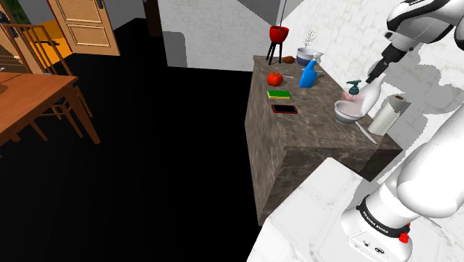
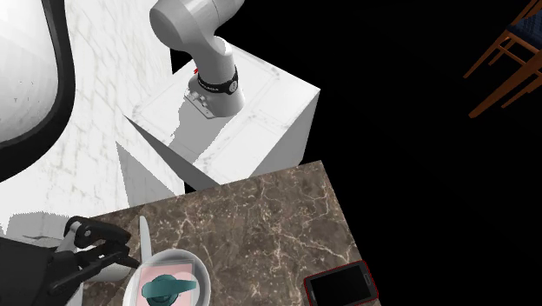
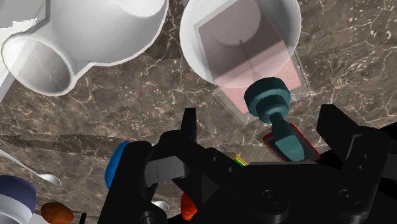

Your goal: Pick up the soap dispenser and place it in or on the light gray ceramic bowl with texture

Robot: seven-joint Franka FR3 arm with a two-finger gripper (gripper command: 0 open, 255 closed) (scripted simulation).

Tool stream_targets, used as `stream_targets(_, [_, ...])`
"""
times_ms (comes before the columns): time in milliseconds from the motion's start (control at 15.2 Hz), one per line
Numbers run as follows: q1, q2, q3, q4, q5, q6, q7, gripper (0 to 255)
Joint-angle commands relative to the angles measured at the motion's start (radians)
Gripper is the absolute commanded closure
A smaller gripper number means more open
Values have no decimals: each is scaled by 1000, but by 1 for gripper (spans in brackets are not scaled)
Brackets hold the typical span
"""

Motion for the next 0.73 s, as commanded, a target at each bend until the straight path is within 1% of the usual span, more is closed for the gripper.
stream_targets(0, [3,-28,-4,31,-32,-41,21,0])
stream_targets(132, [5,-55,-6,73,-63,-93,41,0])
stream_targets(660, [5,-55,-5,73,-63,-93,41,0])
